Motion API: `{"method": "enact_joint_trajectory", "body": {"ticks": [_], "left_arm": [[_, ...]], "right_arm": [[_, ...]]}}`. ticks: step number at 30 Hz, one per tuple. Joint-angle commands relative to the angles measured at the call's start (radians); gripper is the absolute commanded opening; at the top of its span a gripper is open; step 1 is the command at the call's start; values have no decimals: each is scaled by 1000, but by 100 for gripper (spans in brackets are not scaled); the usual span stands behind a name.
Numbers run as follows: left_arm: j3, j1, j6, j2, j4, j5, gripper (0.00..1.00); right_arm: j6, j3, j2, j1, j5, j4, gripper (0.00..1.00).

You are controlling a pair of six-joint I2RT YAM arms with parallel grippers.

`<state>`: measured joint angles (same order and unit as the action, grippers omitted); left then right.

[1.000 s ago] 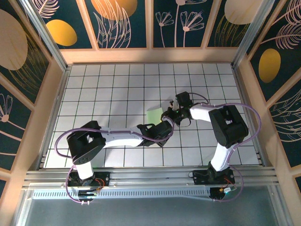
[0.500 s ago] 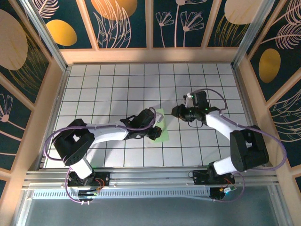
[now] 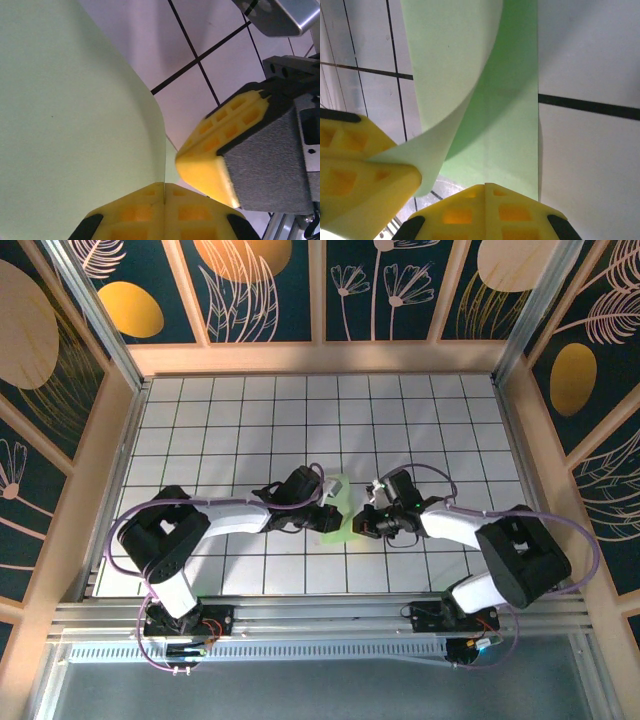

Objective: Fold a paper plane with a square sheet of paper (fold left side to right side)

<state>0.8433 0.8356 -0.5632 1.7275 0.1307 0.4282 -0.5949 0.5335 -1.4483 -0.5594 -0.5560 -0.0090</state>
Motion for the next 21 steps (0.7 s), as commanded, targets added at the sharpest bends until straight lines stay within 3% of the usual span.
{"method": "enact_joint_trajectory", "body": {"ticks": [1,21], "left_arm": [[-6,-12,-14,12,4,12,0],[-3,-42,67,21,-95,-56,0]], "right_arm": [[-18,9,-41,-21,31,36,0],[9,-3,-104,-34,68,-33,0]]}}
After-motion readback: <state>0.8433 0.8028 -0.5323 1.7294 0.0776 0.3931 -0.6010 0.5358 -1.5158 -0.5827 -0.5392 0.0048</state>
